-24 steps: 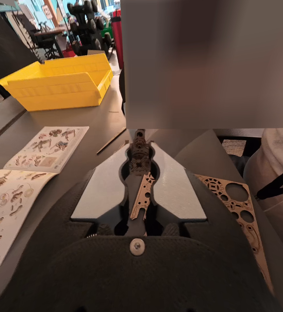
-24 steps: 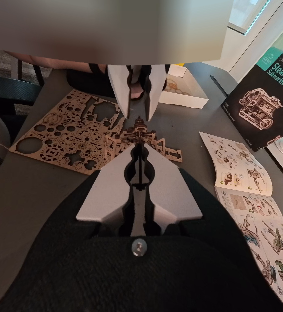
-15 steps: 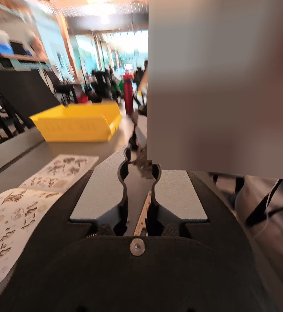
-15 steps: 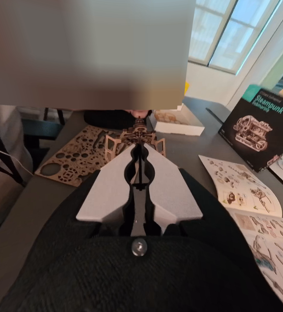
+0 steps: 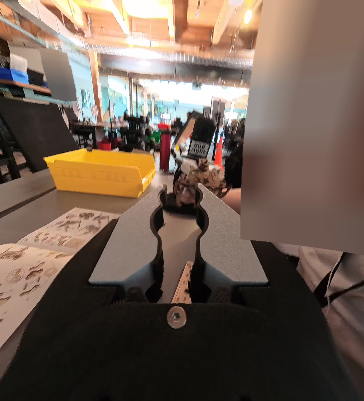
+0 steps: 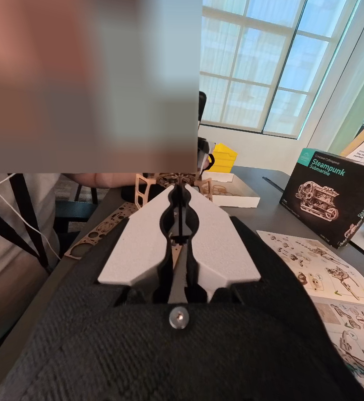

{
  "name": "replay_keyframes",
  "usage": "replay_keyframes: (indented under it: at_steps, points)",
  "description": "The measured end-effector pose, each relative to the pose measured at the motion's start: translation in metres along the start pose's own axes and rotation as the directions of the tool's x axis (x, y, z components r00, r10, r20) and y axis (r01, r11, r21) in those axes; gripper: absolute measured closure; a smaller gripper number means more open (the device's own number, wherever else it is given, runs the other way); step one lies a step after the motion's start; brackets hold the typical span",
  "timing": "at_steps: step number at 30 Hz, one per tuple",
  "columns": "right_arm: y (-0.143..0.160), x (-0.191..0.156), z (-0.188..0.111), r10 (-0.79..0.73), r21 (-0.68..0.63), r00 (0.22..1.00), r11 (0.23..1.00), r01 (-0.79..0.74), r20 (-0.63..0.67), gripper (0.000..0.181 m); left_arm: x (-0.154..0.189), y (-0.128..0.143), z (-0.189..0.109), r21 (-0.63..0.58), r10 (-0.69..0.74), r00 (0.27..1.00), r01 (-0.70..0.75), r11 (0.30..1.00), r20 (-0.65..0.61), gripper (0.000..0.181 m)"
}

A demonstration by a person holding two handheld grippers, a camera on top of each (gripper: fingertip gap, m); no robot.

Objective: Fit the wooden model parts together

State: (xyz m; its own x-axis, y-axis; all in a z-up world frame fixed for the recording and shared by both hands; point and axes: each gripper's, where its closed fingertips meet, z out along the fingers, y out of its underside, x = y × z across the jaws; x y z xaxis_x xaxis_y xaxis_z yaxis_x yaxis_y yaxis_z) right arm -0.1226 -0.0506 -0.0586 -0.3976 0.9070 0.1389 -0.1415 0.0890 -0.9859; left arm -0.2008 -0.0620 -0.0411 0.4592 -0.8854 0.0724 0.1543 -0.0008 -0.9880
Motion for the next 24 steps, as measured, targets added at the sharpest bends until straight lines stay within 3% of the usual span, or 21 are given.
replay_keyframes:
  at_steps: [4, 8, 15, 24]
  points:
    - [0.001, 0.009, -0.003, -0.011, -0.016, 0.999, 1.000, 0.011, -0.052, 0.180, -0.006, 0.014, -0.004, -0.117, 0.054, 0.998, -0.052, 0.992, 0.019, 0.160]
    - [-0.002, 0.021, -0.012, -0.030, -0.014, 0.992, 0.999, 0.029, -0.121, 0.180, -0.008, 0.048, -0.009, -0.319, 0.055, 0.998, -0.057, 0.946, -0.018, 0.159]
    - [-0.008, 0.032, -0.022, -0.048, -0.002, 0.981, 0.999, 0.049, -0.188, 0.180, -0.004, 0.112, -0.025, -0.639, 0.104, 0.991, -0.137, 0.757, -0.089, 0.159]
    - [-0.002, 0.037, -0.022, -0.055, -0.027, 0.976, 0.998, 0.050, -0.211, 0.180, 0.013, 0.148, -0.041, -0.777, 0.002, 0.987, -0.128, 0.616, -0.161, 0.156]
